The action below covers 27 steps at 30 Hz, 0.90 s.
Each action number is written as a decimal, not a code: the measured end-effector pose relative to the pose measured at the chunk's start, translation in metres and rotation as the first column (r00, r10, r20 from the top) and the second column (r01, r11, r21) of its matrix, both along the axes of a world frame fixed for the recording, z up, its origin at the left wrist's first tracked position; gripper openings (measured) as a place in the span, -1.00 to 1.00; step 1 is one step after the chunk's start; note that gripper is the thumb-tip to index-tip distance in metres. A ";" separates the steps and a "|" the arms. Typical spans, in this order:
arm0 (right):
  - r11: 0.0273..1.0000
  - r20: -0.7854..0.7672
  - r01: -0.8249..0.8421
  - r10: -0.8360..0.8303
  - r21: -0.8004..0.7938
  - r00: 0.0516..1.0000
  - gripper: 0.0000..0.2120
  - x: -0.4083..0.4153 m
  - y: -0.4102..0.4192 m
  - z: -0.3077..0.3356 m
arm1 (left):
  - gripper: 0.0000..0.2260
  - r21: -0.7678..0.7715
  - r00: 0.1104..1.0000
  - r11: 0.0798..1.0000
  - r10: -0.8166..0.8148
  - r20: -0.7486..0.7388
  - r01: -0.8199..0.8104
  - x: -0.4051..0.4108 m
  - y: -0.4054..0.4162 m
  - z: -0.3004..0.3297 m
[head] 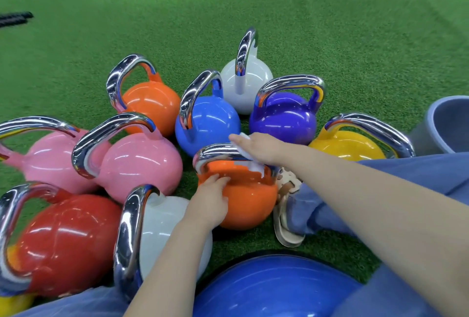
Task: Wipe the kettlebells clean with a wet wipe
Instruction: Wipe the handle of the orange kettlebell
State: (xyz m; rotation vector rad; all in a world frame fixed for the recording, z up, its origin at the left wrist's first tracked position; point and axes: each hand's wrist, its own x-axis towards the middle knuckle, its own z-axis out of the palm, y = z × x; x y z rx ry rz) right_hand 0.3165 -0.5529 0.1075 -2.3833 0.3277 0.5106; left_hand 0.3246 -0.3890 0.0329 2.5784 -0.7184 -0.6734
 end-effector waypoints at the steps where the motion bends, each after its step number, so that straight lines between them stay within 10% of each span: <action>1: 0.986 -0.017 0.139 -0.137 0.093 0.990 -0.46 -0.003 -0.006 -0.007 | -0.52 0.006 1.000 1.000 0.000 0.006 0.000 0.000 -0.001 -0.002; 7: 0.876 -0.116 0.434 -0.419 0.210 0.901 -0.40 -0.007 -0.009 -0.034 | -0.50 0.073 0.999 0.996 -0.049 -0.019 0.050 0.005 0.001 -0.003; 11: 0.996 0.049 0.051 -0.048 -0.069 0.998 -0.64 0.002 0.007 -0.005 | -0.51 0.099 0.997 0.992 -0.074 -0.026 0.076 0.008 -0.001 0.001; 19: 0.815 0.207 -0.157 0.320 -0.558 0.924 -0.76 0.031 0.068 -0.010 | -0.71 0.125 0.997 0.989 -0.082 -0.009 0.083 0.007 -0.003 -0.002; 27: 0.997 0.119 0.050 -0.056 0.057 0.991 -0.65 -0.007 -0.003 -0.013 | -0.44 0.187 0.987 0.969 -0.158 -0.041 0.163 0.006 -0.002 -0.004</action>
